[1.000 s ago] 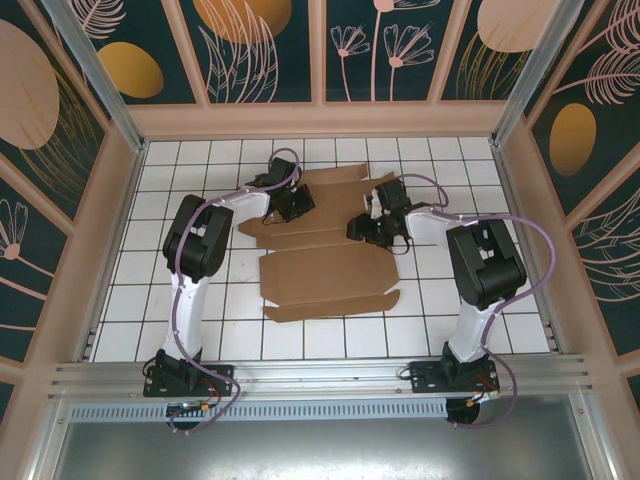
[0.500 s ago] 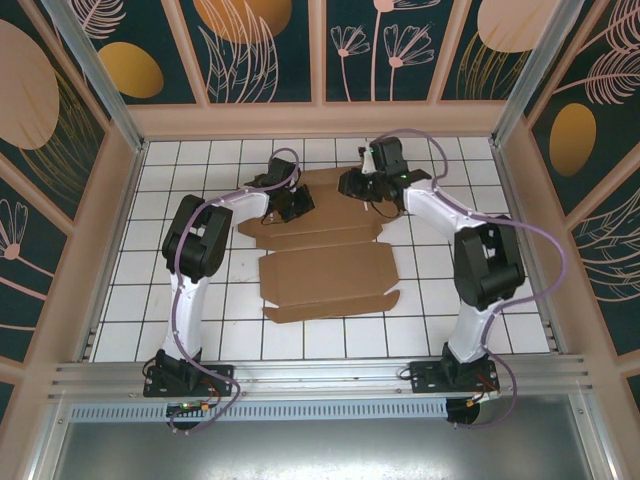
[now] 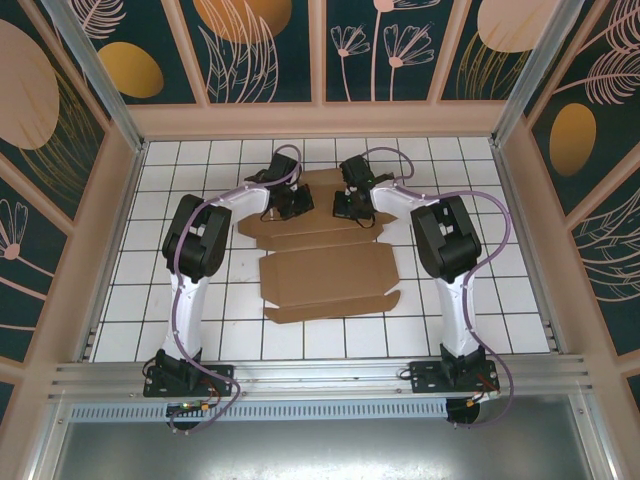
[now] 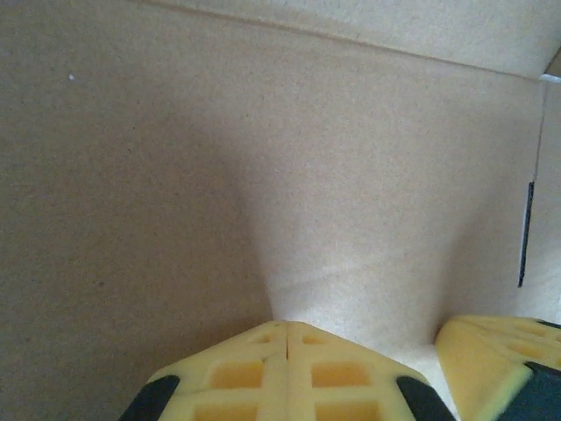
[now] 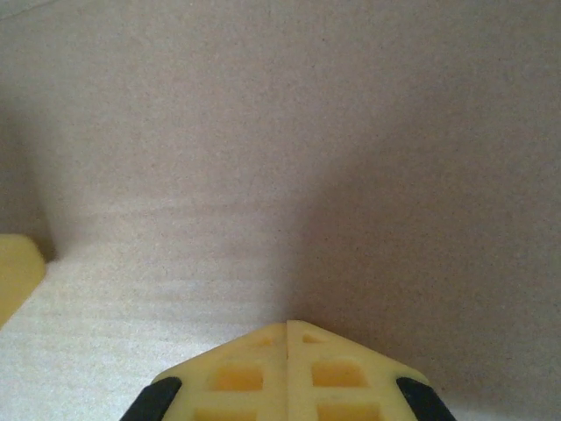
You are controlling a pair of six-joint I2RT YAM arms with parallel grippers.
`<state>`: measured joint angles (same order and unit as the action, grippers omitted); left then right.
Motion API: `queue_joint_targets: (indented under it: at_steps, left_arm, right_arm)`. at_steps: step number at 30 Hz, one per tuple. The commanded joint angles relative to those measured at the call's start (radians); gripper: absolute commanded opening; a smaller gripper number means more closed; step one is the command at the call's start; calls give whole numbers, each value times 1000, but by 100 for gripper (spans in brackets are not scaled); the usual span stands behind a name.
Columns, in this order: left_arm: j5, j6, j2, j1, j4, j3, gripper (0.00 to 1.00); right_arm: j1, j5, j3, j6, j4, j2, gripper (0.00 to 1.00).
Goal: Fold the paper box
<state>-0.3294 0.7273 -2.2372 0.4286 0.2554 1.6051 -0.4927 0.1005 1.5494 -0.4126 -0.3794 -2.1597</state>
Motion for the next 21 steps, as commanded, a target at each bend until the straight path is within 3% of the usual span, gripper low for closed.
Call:
queue_joint_targets:
  at_steps: [1,5,12,21]
  left_arm:
    - [15,-35,56,-37,65,54,4]
    - [84,-25,102,-119,88,79,10]
    - [132,-12,82,-227,82,114,39]
    - [189,-48,-3,-254,108,188,44]
  right_arm:
    - [2,-56,-13,-40,-33,-10,0]
    - [-1,-90,-18,-65,-50,-17,0]
    - [2,-84,-59,-77,-31,-19,0]
    - [3,-58,-59,-71,-25,-24,0]
